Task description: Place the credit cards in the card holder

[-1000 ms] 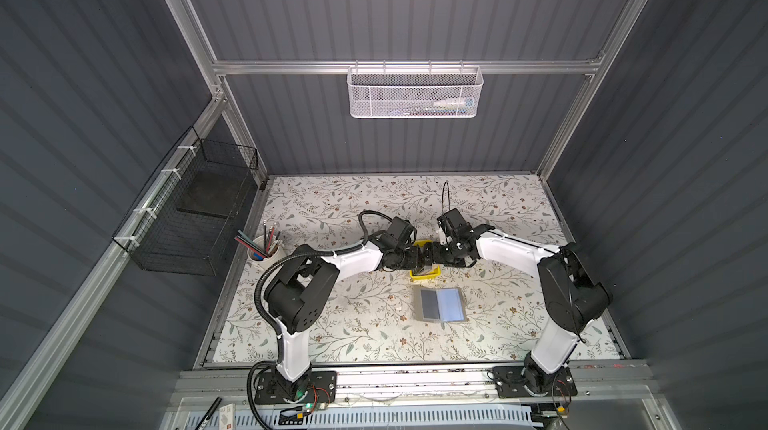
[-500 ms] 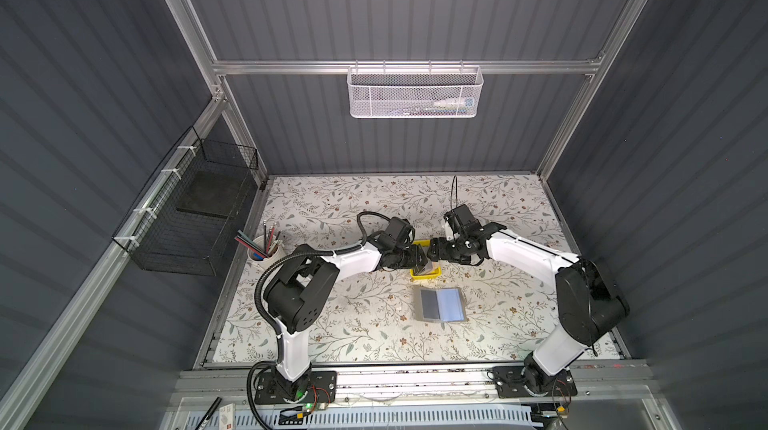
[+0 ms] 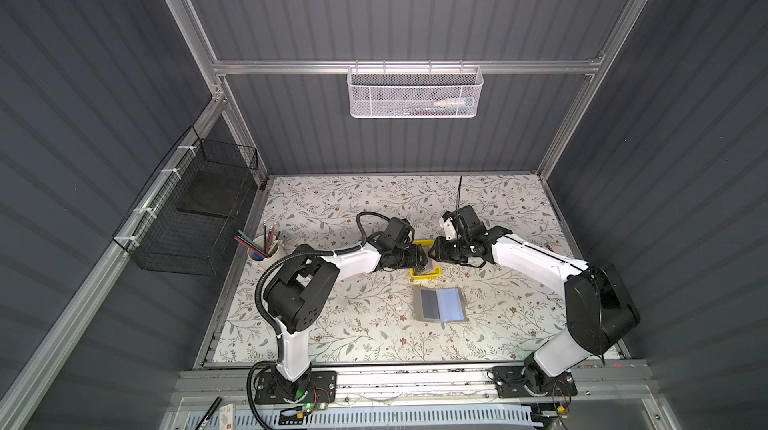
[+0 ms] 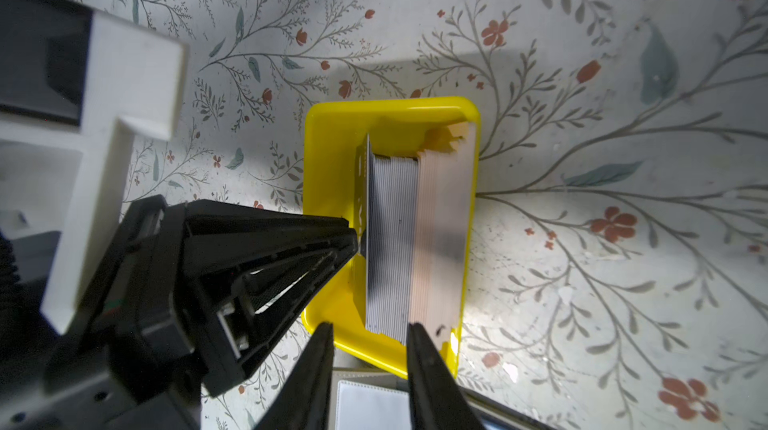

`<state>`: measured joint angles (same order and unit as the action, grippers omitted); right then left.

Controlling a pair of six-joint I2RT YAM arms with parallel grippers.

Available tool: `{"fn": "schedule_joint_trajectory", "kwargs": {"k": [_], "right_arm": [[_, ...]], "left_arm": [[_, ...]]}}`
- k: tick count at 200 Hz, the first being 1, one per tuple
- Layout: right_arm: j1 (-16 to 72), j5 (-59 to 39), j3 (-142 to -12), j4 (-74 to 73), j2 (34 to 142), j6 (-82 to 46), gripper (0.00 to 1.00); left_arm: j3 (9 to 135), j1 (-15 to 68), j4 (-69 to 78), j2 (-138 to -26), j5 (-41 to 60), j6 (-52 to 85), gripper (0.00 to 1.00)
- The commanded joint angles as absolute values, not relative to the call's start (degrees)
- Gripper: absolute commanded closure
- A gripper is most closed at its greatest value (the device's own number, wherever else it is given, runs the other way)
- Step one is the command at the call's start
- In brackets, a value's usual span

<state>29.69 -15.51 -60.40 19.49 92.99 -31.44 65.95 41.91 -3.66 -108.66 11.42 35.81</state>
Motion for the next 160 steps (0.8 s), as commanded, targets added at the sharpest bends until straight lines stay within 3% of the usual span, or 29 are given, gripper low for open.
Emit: {"fn": "schedule_joint_trajectory", "kwargs": {"k": [1,160], "right_arm": [[30.08,-17.39,-60.69,18.08,94.96,-31.85,0.70],[31.55,-16.52,-61.52,16.92,98.45,-32.73,0.93]], "left_arm": [[64.32,41.91,-6.00,-109.86,11.56,36.44,0.85],[63.37,41.91,-4.75,-109.44,12.19,37.11,0.86]]}}
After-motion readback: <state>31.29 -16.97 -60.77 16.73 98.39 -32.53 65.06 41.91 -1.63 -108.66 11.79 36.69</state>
